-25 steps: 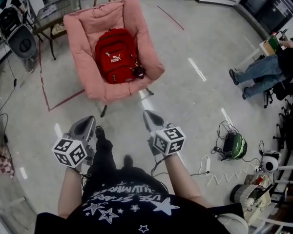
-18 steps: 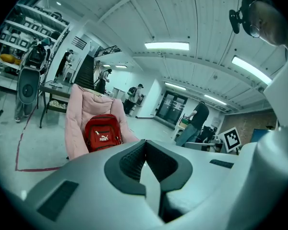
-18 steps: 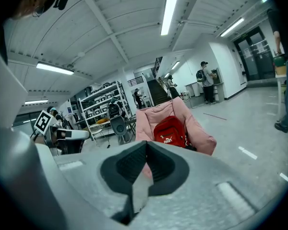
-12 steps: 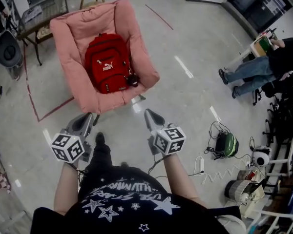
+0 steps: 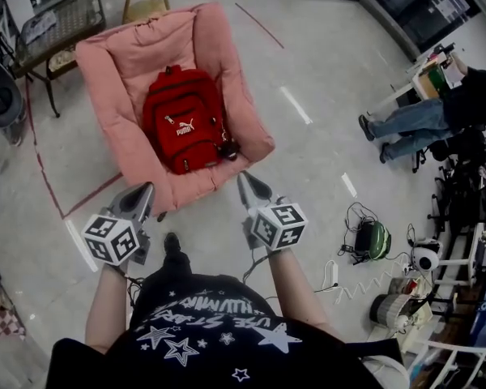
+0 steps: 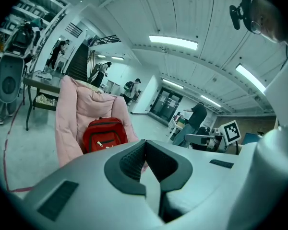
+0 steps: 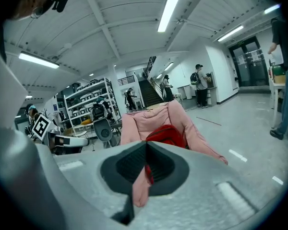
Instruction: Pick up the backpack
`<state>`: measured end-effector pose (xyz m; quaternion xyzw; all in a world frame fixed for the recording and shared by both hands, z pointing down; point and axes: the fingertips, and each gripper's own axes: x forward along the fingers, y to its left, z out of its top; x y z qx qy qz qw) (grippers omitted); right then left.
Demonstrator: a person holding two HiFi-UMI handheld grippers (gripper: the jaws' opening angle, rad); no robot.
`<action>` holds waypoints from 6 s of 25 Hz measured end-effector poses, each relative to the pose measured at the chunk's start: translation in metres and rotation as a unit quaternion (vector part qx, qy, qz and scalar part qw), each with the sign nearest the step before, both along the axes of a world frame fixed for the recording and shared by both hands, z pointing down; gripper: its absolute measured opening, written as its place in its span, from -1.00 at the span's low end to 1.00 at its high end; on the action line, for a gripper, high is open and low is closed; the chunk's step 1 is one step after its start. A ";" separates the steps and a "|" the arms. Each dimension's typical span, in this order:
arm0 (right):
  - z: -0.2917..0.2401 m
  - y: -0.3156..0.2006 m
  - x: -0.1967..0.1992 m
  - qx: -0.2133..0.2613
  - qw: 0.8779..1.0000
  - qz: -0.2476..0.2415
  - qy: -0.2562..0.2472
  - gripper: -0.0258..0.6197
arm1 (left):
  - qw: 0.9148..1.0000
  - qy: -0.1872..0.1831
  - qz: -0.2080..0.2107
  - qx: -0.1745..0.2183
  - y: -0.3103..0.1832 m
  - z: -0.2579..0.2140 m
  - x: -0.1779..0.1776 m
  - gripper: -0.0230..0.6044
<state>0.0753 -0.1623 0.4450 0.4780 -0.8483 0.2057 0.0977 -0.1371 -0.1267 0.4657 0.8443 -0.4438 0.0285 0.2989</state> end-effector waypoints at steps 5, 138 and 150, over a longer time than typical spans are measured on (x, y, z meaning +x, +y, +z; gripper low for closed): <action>0.009 -0.028 -0.021 -0.011 1.000 0.018 0.016 -0.92 | 1.000 0.005 0.008 0.001 -0.033 0.002 -0.026 -0.90; -0.045 -0.147 -0.080 0.092 0.992 -0.068 0.050 -0.90 | 0.984 0.100 0.098 0.109 -0.160 -0.073 -0.016 -0.90; -0.036 -0.095 -0.058 0.069 0.993 -0.088 0.036 -0.90 | 0.989 0.062 0.086 0.103 -0.110 -0.065 0.005 -0.90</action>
